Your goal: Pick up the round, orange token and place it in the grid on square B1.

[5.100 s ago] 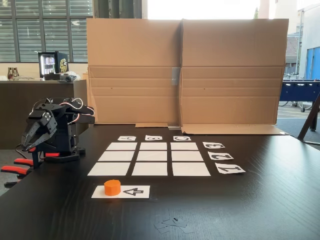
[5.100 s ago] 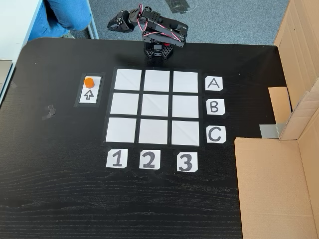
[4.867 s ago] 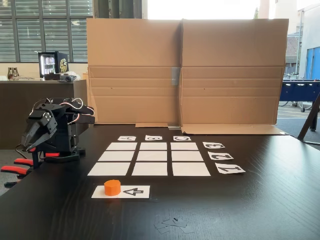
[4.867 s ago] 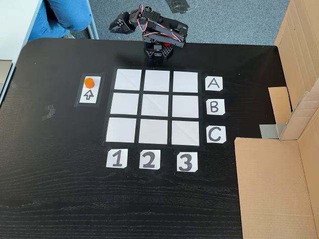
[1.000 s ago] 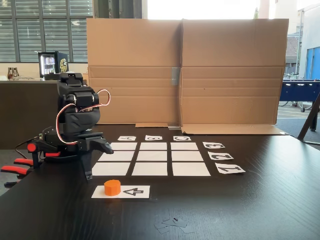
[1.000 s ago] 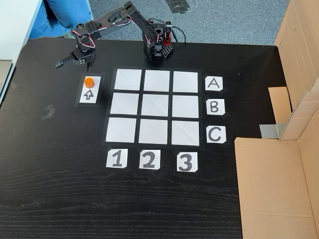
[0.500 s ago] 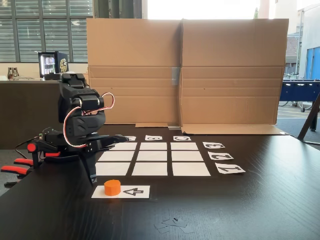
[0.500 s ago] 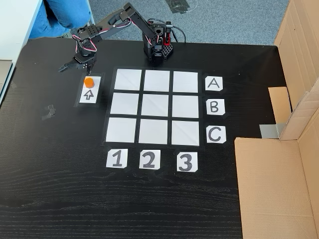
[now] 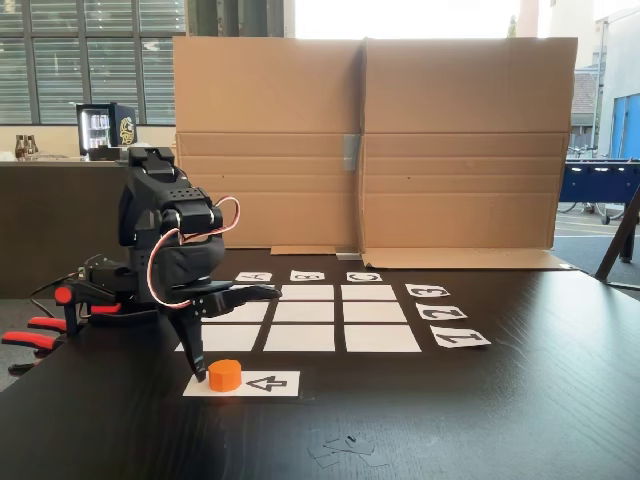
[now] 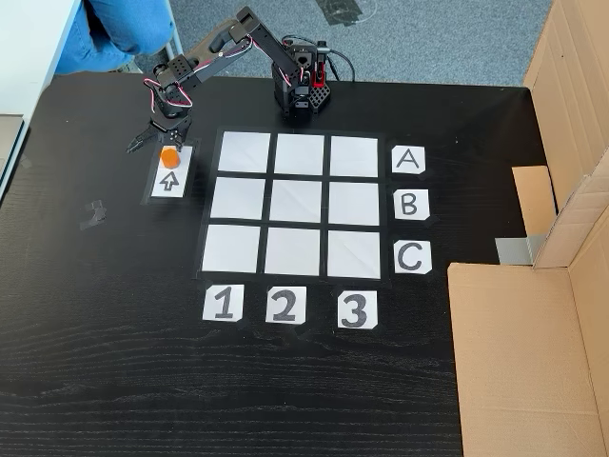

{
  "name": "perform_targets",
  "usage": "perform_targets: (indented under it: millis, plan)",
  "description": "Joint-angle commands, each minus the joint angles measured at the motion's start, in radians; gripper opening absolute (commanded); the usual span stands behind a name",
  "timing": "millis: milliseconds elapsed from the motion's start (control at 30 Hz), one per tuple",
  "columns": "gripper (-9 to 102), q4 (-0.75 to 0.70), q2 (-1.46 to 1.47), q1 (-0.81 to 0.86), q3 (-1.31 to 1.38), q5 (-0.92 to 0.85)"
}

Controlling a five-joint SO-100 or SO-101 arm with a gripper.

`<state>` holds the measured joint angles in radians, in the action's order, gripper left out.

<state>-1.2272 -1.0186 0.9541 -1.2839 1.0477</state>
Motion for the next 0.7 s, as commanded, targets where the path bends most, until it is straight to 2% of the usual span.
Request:
perform_targets:
  millis: [0,667]
  plan:
    - [97,0.009,-0.017,-0.003,0.035,-0.003]
    - [97,0.023,0.029,0.000,0.101,-0.003]
